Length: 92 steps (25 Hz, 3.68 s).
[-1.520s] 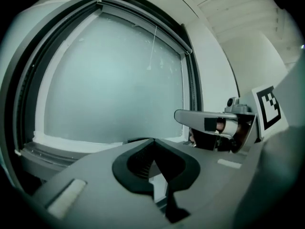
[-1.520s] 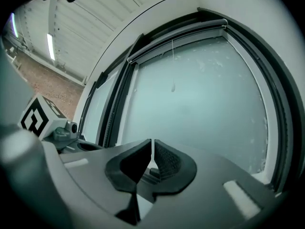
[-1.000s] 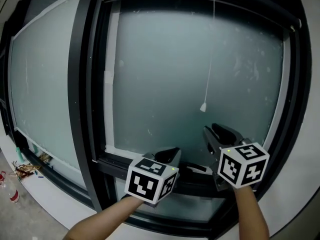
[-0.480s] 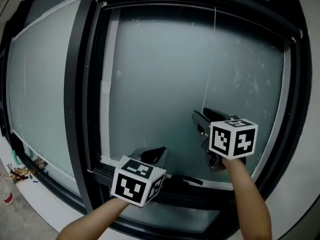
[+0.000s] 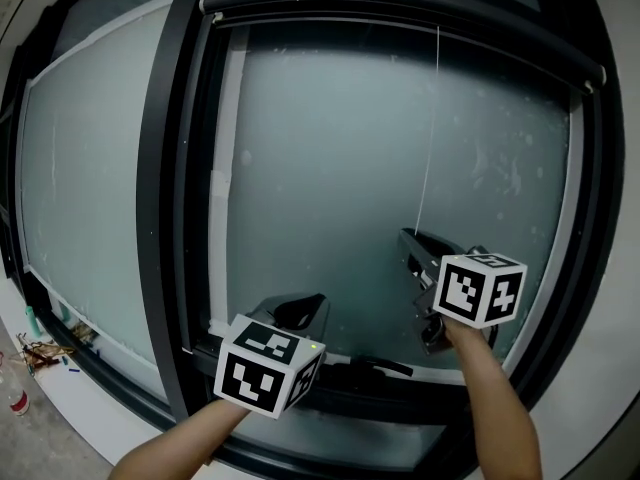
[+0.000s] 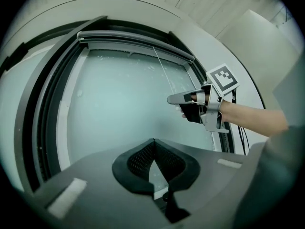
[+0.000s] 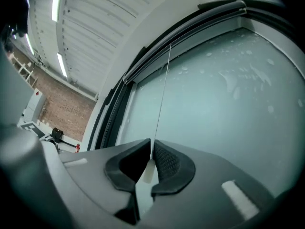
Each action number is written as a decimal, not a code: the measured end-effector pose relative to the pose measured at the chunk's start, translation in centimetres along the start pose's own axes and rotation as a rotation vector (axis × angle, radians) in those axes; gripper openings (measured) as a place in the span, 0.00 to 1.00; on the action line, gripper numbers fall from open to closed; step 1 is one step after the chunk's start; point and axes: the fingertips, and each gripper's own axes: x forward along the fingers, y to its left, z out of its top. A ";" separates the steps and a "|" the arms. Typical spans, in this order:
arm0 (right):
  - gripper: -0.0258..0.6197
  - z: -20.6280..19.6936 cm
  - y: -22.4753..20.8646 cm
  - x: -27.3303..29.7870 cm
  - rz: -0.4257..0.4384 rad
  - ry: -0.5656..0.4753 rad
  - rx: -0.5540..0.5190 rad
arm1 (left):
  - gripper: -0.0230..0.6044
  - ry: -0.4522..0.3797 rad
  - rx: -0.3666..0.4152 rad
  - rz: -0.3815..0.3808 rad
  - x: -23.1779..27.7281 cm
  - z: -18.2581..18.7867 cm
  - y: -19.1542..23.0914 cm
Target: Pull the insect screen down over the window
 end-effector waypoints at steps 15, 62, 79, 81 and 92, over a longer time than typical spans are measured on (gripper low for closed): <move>0.08 -0.8 1.6 -0.1 -0.022 -0.047 -0.009 | 0.05 -0.169 0.524 0.170 0.5 14.6 1.7; 0.08 -13.4 1.2 2.2 -0.135 0.069 -0.098 | 0.40 0.021 1.383 0.404 11.9 28.6 12.9; 0.08 -26.5 2.7 -3.1 -0.100 0.344 -0.011 | 0.27 0.234 1.403 0.300 10.3 16.0 9.7; 0.08 -27.8 3.0 -3.7 -0.103 0.353 -0.001 | 0.28 0.242 1.399 0.285 10.2 14.4 9.3; 0.08 -31.8 5.2 -3.9 -0.131 0.410 0.024 | 0.29 0.277 1.387 0.235 8.9 10.3 8.9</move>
